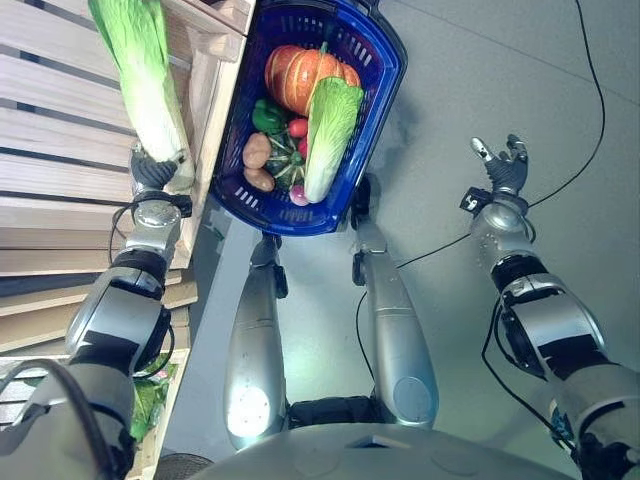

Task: Pick up fruits and vegetables into the basket

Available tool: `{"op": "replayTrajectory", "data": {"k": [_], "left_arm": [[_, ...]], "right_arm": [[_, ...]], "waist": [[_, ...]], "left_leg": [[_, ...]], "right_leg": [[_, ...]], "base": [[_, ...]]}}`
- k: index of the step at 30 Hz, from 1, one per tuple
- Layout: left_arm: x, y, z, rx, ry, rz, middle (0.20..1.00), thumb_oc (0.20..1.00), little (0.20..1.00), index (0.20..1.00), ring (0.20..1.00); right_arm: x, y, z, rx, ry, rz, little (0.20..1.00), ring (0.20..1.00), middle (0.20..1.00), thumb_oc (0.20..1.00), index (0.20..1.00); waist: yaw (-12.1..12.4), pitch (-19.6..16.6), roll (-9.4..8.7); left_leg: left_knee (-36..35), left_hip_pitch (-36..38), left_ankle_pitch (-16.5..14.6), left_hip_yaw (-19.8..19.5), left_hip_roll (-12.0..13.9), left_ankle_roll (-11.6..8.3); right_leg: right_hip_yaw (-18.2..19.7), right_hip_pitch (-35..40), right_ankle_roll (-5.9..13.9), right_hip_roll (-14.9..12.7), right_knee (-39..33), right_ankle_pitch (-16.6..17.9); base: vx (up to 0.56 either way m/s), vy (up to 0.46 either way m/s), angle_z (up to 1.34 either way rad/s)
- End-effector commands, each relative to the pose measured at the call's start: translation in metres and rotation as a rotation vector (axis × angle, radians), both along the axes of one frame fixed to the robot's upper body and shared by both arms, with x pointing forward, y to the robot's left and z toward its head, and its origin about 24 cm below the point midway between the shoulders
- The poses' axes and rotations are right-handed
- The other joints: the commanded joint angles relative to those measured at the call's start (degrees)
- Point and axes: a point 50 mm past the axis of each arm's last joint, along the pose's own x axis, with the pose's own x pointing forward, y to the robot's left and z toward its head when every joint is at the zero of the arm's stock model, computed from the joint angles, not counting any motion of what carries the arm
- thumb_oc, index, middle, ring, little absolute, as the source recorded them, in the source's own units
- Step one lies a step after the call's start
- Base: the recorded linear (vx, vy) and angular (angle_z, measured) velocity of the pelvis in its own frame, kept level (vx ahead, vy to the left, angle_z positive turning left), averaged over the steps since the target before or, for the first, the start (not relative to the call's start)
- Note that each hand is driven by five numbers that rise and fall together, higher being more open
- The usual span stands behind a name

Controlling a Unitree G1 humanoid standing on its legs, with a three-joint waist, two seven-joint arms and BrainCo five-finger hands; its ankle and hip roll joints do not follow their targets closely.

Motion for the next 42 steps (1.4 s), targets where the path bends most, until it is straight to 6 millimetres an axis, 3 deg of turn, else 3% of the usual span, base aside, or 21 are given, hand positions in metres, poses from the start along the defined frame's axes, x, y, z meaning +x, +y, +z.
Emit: {"op": "replayTrajectory", "data": {"k": [1,10,14,23,31,42], "left_arm": [[0.001,-0.017,0.027,-0.016,-0.24,-0.007,0.2,0.2,0.2,0.2,0.2],[-0.005,-0.052,0.054,0.092,-0.426,-0.109,0.2,0.2,0.2,0.2,0.2],[-0.006,-0.072,0.077,0.283,-0.496,-0.213,0.2,0.2,0.2,0.2,0.2],[-0.015,-0.108,0.109,0.515,-0.598,-0.486,0.2,0.2,0.2,0.2,0.2],[-0.025,-0.137,0.121,0.614,-0.648,-0.659,0.2,0.2,0.2,0.2,0.2],[-0.031,-0.166,0.115,0.699,-0.584,-0.87,0.2,0.2,0.2,0.2,0.2]], "right_arm": [[-0.006,0.0,0.007,0.024,-0.102,-0.002,1.0,1.0,1.0,1.0,1.0],[-0.006,0.029,0.043,0.027,-0.284,0.111,1.0,1.0,1.0,1.0,1.0],[-0.009,0.045,0.062,0.026,-0.38,0.243,1.0,1.0,1.0,1.0,1.0],[-0.019,0.079,0.082,0.017,-0.474,0.536,1.0,1.0,1.0,1.0,1.0],[-0.029,0.107,0.098,-0.003,-0.534,0.723,1.0,1.0,1.0,1.0,1.0],[-0.039,0.136,0.108,0.005,-0.554,0.92,1.0,1.0,1.0,1.0,1.0]], "waist": [[1.0,-1.67,2.77],[1.5,-1.67,2.94],[1.24,-1.67,2.89],[0.55,-1.67,2.79],[0.2,-1.67,2.45],[0.14,-1.67,1.52]], "left_leg": [[-3.88,0.32,0.89,-0.75,-3.54,0.32],[-4.89,0.69,1.41,-0.82,-3.63,0.35],[-5.3,0.88,1.75,-0.52,-3.52,0.29],[-6.28,1.23,2.59,0.29,-3.28,0.4],[-7.0,1.84,2.82,0.71,-2.97,0.61],[-6.64,1.48,2.74,0.99,-2.65,0.67]], "right_leg": [[-3.83,3.37,1.61,3.41,3.07,-7.66],[-4.45,3.89,1.66,3.19,2.83,-7.4],[-4.64,4.12,1.82,3.05,2.55,-7.02],[-4.68,4.38,2.22,2.77,1.53,-5.91],[-4.35,4.78,2.67,2.68,0.89,-5.31],[-4.18,4.44,3.21,2.53,0.87,-4.71]], "base": [[0.0,0.0,0.0],[-0.01,-0.007,0.03],[0.0,0.0,0.0],[0.0,0.001,-0.01],[0.0,0.0,0.0],[0.0,0.0,0.0]]}}
